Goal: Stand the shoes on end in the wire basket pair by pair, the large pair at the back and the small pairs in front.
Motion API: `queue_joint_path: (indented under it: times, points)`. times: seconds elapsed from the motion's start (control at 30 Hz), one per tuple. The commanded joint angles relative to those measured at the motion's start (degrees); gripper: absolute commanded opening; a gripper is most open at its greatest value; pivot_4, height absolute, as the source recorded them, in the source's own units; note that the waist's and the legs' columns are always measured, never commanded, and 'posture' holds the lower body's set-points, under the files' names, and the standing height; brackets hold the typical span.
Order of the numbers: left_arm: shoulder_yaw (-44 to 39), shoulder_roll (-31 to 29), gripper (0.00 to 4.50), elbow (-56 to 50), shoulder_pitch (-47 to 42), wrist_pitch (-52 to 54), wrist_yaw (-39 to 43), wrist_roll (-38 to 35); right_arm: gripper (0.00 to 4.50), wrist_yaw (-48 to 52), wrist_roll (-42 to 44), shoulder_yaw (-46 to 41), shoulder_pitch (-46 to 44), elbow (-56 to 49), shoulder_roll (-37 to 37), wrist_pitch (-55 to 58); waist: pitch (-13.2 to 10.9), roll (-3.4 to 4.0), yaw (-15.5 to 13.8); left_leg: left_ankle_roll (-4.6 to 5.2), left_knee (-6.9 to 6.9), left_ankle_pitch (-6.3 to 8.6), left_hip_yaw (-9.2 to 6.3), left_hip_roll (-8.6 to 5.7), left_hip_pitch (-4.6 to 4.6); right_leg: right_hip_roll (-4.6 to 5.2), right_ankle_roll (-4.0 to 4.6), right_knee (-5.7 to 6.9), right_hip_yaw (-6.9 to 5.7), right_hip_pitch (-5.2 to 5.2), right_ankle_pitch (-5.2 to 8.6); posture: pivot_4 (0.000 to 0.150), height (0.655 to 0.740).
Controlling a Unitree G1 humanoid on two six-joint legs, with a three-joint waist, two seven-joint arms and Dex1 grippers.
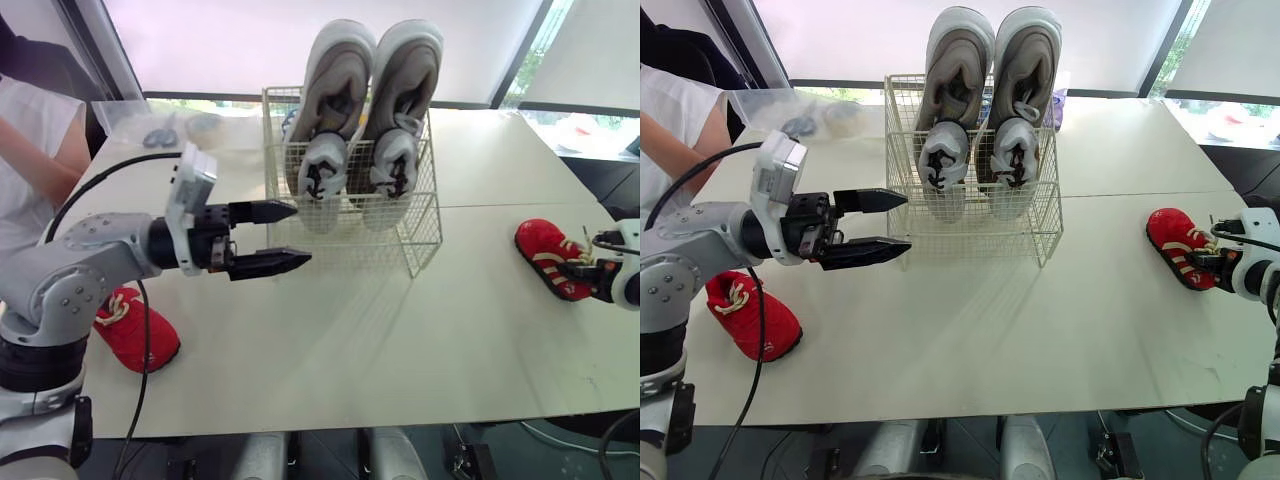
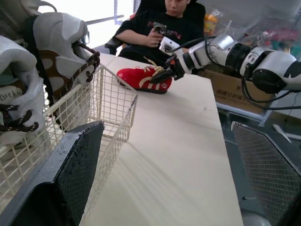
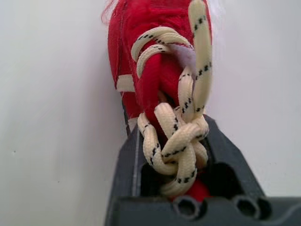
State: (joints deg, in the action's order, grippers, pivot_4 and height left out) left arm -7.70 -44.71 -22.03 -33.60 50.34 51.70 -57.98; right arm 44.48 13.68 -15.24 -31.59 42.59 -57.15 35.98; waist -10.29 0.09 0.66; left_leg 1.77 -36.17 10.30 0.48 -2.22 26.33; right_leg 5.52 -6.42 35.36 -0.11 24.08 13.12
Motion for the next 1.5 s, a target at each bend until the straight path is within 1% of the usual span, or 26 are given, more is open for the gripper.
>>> queue_joint_path:
  times: [0.03,0.13,0.2,0.3,0.43,0.5,0.57,0.73,0.87,1.1,1.37,1.47,1.5]
  points:
    - [-1.23,0.78,4.50,0.60,-1.98,-1.75,-0.89,0.73,0.33,0.47,1.12,-1.84,-0.17,-7.47,-1.09,-1.72,-0.01,0.03,-0.02,0.00,0.00,0.00,0.00,0.00,0.00,-0.02,0.00,0.00,0.00,0.00,0.00,0.150,0.7347]
    - [-2.77,0.96,4.50,3.33,-4.14,-0.40,-2.08,-1.00,0.33,0.72,3.23,-5.74,-0.82,-18.23,-3.19,-4.48,-0.08,0.14,-0.05,0.01,0.00,0.00,0.02,-0.01,0.00,-0.05,-0.01,0.06,0.00,0.03,0.00,0.150,0.7347]
    - [-3.74,0.66,4.50,5.49,-5.97,1.46,-2.30,-3.19,0.33,-0.23,5.57,-8.57,-3.79,-28.08,-4.35,-3.63,-0.15,0.25,0.11,0.01,0.00,-0.01,0.05,-0.01,0.02,-0.10,-0.03,0.13,0.02,0.10,-0.01,0.150,0.7347]
    - [-4.21,0.62,4.50,8.55,-8.85,4.05,-2.69,-5.14,0.33,-0.76,7.67,-9.43,-7.45,-38.35,-5.33,-2.64,-0.16,0.27,-0.02,0.01,0.02,-0.01,0.11,0.02,0.02,-0.15,-0.10,0.29,0.08,0.25,0.02,0.150,0.7347]
    - [-4.54,1.30,4.50,13.66,-14.02,7.25,-2.12,-7.64,0.33,0.88,9.17,-6.75,-10.49,-49.16,-5.63,-5.28,-0.14,-0.03,-0.26,0.00,0.01,0.00,0.00,0.06,0.01,-0.19,-0.15,0.39,-0.03,0.24,0.08,0.150,0.7347]
    - [-4.35,1.90,4.50,17.44,-17.98,8.31,-1.44,-8.16,0.33,2.08,11.83,-3.95,-13.20,-56.58,-4.12,-6.39,-0.15,-0.04,-0.17,0.00,-0.06,0.00,0.01,0.05,0.02,-0.14,-0.14,0.35,-0.03,0.17,0.08,0.150,0.7347]
    - [-3.86,2.12,4.50,20.10,-20.60,9.12,-0.29,-7.72,0.33,3.49,11.24,-0.68,-14.11,-61.19,-3.53,-9.11,-0.15,-0.04,-0.04,0.00,-0.12,0.00,0.06,-0.01,0.05,-0.04,-0.13,0.35,0.01,0.20,0.06,0.150,0.7347]
    - [-2.87,2.51,4.50,23.41,-24.16,10.85,2.60,-6.78,0.33,4.81,3.87,6.83,-13.06,-63.71,-2.43,-18.92,-0.16,-0.05,-0.13,0.00,-0.05,0.00,0.06,-0.02,0.05,0.03,-0.13,0.28,0.01,0.21,0.06,0.150,0.7347]
    - [-3.50,3.61,4.50,25.52,-25.89,12.58,2.41,-7.37,0.33,4.98,1.06,9.87,-13.11,-63.58,-0.33,-24.53,-0.16,-0.05,-0.10,0.00,-0.07,0.00,0.07,-0.03,0.08,0.05,-0.13,0.29,0.02,0.23,0.06,0.150,0.7347]
    - [-2.55,5.03,4.50,26.33,-26.25,12.98,3.13,-5.23,0.33,6.68,0.39,13.08,-15.49,-65.63,2.70,-26.69,-0.16,-0.05,-0.04,-0.01,-0.06,-0.02,0.07,-0.01,0.06,0.06,-0.13,0.43,0.04,0.29,0.05,0.150,0.7347]
    - [-1.03,7.79,4.50,27.03,-25.99,12.56,3.02,-1.77,0.33,8.60,0.54,16.83,-19.58,-66.69,6.10,-26.07,-0.16,-0.06,-0.12,-0.03,-0.12,-0.03,0.06,-0.01,0.05,0.07,-0.13,0.55,0.04,0.31,0.06,0.150,0.7347]
    - [-0.38,8.45,3.69,26.83,-25.28,11.77,3.18,-0.10,0.33,9.53,0.28,17.18,-20.32,-66.28,6.52,-25.82,-0.16,-0.06,-0.13,-0.03,-0.12,-0.03,0.06,-0.01,0.05,0.07,-0.13,0.56,0.05,0.31,0.06,0.150,0.7347]
    - [-0.42,8.55,3.16,26.55,-25.06,11.88,3.47,-0.07,0.33,9.77,0.21,17.24,-20.46,-66.13,6.60,-25.68,-0.16,-0.06,-0.11,-0.03,-0.12,-0.03,0.06,-0.01,0.05,0.07,-0.13,0.56,0.04,0.31,0.06,0.150,0.7347]
